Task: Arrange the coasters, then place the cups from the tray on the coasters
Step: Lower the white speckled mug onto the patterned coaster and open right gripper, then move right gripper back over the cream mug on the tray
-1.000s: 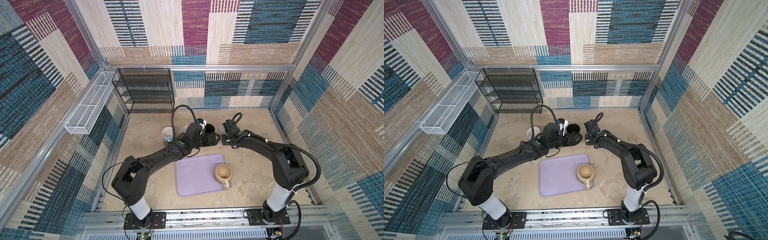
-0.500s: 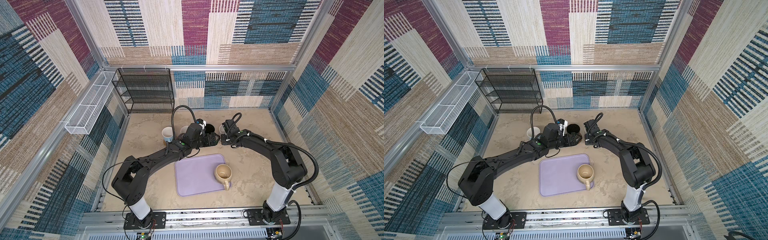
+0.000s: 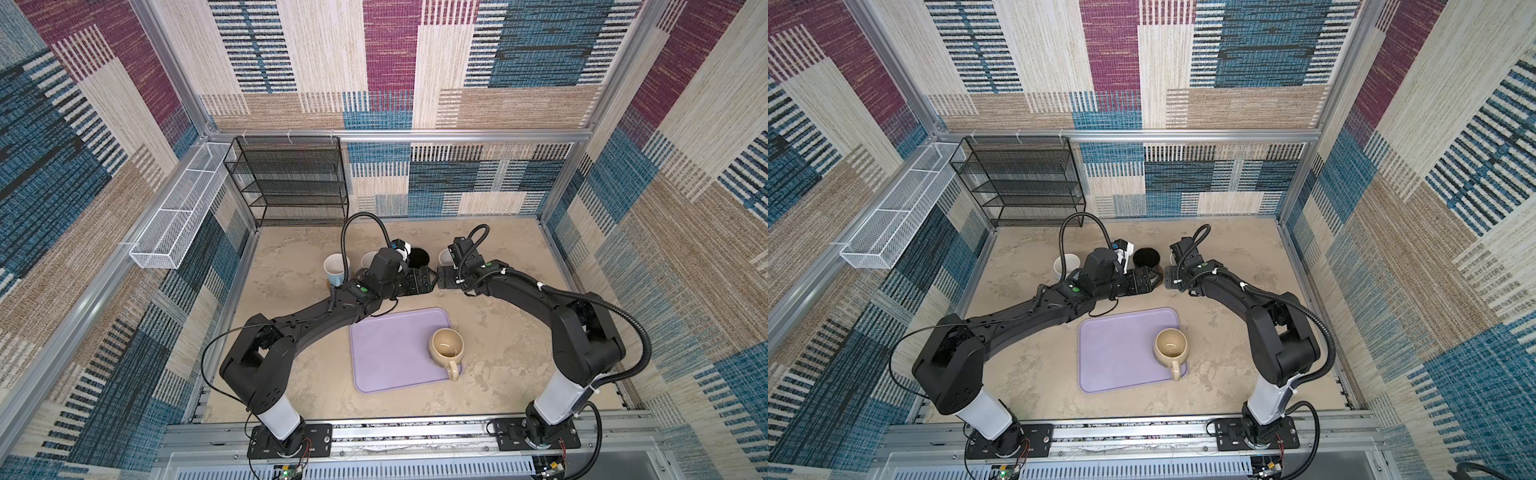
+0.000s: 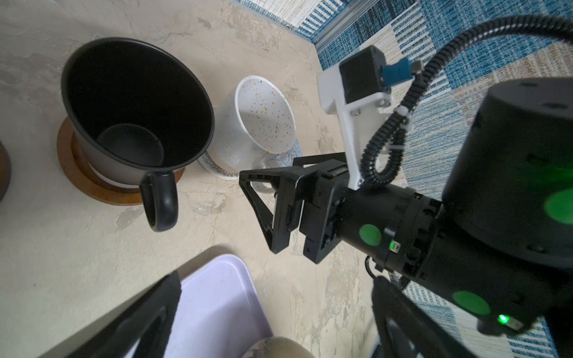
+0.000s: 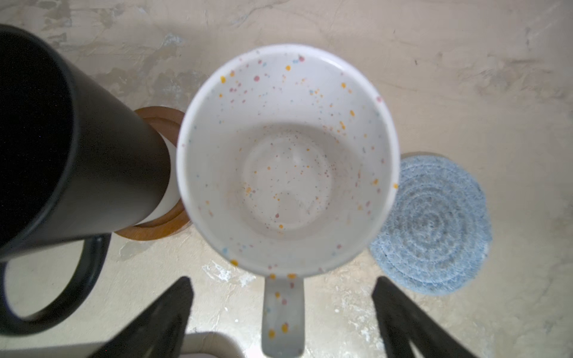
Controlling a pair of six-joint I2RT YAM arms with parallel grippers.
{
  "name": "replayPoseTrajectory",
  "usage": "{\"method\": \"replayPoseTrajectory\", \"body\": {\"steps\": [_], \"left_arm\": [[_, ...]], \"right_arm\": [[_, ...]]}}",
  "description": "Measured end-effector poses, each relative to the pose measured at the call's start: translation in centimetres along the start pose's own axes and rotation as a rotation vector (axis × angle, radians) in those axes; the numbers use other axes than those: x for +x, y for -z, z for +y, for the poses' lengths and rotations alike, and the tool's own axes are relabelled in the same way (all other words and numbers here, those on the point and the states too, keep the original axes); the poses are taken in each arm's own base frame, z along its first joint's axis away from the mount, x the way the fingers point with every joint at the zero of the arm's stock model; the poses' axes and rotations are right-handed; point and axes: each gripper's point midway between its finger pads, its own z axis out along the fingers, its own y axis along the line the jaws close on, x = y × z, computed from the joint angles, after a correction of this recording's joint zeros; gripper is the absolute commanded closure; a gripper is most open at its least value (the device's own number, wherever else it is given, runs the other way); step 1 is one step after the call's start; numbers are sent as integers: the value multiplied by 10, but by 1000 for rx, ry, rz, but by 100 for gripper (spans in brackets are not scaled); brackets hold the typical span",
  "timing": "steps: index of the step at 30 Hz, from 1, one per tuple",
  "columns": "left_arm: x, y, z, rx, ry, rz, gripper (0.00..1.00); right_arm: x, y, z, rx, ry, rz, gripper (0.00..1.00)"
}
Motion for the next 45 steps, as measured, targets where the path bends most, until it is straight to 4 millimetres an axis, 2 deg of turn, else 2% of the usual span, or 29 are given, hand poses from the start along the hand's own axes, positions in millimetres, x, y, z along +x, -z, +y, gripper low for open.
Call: {"method": "replayPoseTrajectory", "body": {"steps": [6, 9, 15, 21, 25, 30, 35, 40, 45], "left_arm": [[-1, 25, -19, 62, -12, -8, 1], [4, 37, -18, 64, -13, -7, 1], [23, 54, -13, 77, -11, 19, 1], [50, 77, -19, 104, -30, 65, 1], [82, 87, -14, 91, -40, 131, 1], [119, 95, -12, 69, -59, 208, 2], [147, 104, -10, 51, -72, 278, 2], [177, 118, -15, 61, -108, 344, 3], [190, 126, -5, 24, -130, 373, 3]], "right_arm": [[-11, 33, -2, -42, -39, -84, 0], [-11, 54, 0, -97, -52, -129, 0], [1, 91, 21, -296, -47, -162, 0], [33, 107, 23, -333, -46, -107, 0], [67, 121, 31, -348, -15, -45, 1], [113, 142, 65, -402, 65, 49, 0], [151, 142, 53, -319, 87, 146, 1], [169, 149, 42, -299, 101, 176, 2], [189, 154, 51, -323, 154, 234, 2]]}}
